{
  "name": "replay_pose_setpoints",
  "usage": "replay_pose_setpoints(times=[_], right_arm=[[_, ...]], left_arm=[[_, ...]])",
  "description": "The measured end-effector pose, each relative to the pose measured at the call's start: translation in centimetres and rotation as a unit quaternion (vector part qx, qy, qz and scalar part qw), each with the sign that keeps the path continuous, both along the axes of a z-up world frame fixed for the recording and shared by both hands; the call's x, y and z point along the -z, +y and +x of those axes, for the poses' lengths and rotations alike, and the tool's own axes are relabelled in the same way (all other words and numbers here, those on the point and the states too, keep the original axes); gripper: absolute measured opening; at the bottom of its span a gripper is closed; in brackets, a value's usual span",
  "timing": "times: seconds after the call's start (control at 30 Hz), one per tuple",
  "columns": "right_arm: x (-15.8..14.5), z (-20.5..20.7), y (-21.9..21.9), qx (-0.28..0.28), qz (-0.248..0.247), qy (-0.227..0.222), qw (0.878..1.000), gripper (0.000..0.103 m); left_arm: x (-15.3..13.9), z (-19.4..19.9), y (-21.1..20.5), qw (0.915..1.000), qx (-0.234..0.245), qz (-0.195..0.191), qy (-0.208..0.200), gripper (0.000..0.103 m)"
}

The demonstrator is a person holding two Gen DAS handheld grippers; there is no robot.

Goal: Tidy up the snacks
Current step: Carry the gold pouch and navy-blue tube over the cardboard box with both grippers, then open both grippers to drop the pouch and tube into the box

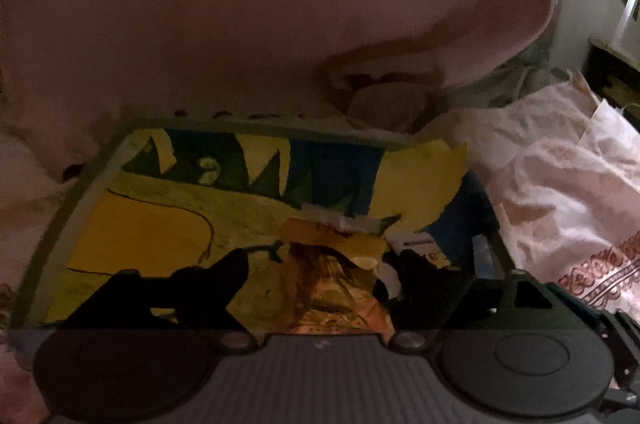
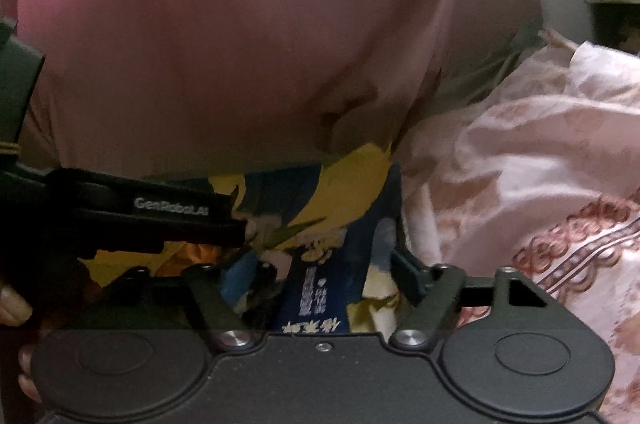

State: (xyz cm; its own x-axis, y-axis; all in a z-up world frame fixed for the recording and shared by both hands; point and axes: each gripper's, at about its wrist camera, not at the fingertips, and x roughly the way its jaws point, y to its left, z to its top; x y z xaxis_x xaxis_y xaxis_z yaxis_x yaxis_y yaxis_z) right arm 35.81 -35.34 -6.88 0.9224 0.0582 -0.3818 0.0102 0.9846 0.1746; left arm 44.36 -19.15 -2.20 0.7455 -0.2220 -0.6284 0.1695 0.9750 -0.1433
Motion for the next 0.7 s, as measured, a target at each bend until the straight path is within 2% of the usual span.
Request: replay_pose_setpoints(times=[0.07,0.27,0.47,0.7], right_arm=[[-0.8,-0.8,-0.3,0.004,0.001,-0.009,1.000,0.089],[-4.0,-3.9,-1.9,0.023,-0.001,-0.038,0.999,0.101],[-7.3,-7.5,-3.2,0.035,-0.003,-0.073,0.997,0.102],[-9.5,-12.3,-2.5,0.034,-0.019,-0.099,0.994,0.102]], left_arm=[[-0.9,-0.5,0.3,0.9999,-0.008,-0.003,-0.008,0.094],[-4.0,-3.3,1.5,0.9990,-0.024,-0.007,-0.038,0.102],[-6.6,-7.3,3.0,0.9975,-0.034,-0.004,-0.062,0.102],[-8.4,-12.9,4.8,0.9957,-0.047,0.001,-0.079,0.102]])
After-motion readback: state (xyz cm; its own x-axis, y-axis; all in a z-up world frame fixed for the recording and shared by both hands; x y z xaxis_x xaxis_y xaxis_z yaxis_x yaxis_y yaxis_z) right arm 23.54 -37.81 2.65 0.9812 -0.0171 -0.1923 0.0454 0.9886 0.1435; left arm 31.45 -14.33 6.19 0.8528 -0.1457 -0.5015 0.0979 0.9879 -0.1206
